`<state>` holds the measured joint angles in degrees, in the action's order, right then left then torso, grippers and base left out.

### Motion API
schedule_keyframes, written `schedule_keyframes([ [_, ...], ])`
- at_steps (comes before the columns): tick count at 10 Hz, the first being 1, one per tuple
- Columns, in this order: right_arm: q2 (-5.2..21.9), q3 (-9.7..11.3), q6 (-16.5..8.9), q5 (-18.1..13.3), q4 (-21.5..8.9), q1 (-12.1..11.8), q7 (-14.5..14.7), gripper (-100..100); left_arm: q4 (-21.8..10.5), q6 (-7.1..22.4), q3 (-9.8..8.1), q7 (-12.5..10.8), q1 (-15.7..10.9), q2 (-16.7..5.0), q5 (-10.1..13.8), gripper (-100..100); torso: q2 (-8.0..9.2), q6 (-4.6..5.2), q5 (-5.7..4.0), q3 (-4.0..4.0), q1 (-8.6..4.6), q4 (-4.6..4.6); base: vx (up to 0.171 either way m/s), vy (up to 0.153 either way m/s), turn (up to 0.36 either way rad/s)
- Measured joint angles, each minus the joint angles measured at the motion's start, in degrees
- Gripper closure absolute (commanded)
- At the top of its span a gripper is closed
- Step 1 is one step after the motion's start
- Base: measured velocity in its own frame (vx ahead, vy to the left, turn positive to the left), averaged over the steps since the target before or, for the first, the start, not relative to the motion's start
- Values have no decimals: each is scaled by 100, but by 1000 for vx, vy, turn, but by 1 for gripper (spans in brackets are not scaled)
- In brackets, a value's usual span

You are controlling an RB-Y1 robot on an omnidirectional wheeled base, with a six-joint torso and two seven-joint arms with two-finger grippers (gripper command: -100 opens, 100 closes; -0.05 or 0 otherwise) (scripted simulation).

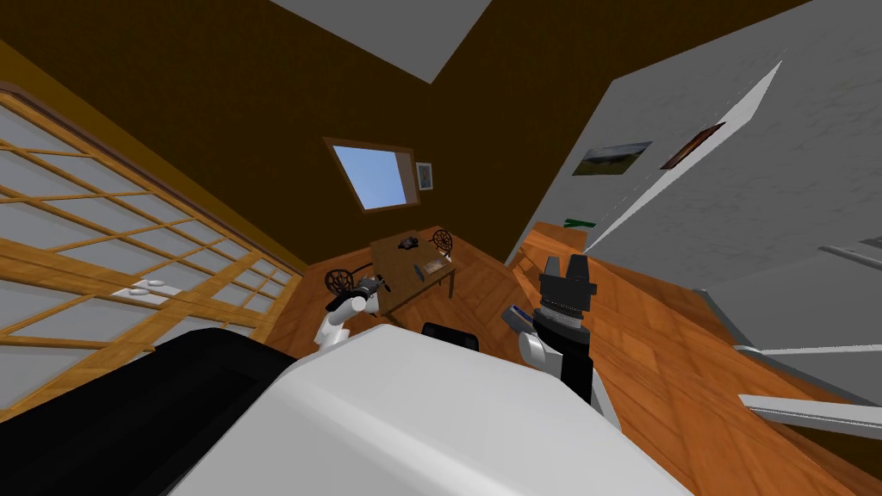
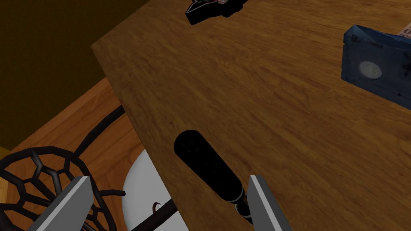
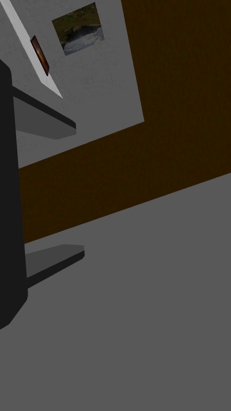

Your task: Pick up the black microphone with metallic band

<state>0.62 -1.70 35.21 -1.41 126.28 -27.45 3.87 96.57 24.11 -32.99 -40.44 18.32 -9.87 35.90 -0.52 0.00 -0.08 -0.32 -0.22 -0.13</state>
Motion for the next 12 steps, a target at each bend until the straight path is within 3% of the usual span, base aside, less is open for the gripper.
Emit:
schedule_keyframes([
  [3,0,0,0,0,0,-1,0,0,-322,295,-251,-401,292,-54,348,-100,-26,0,0,-14,-6,-4,181,-78,45],
  [5,0,0,0,0,0,0,0,0,-459,510,-396,-625,316,-51,388,-100,5,0,3,3,10,1,127,-66,32],
  [7,0,0,0,0,0,-1,0,0,-486,877,-641,-994,391,30,320,-100,-13,1,0,-7,-1,-2,151,-58,36],
  [9,1,0,0,0,0,0,0,0,-744,945,-715,-1115,412,-48,453,-100,8,1,4,5,20,2,117,-29,27],
  [12,0,0,0,0,0,-1,0,0,-905,1256,-964,-1499,532,-83,500,-100,-10,1,3,-5,11,-1,158,-55,37],
])
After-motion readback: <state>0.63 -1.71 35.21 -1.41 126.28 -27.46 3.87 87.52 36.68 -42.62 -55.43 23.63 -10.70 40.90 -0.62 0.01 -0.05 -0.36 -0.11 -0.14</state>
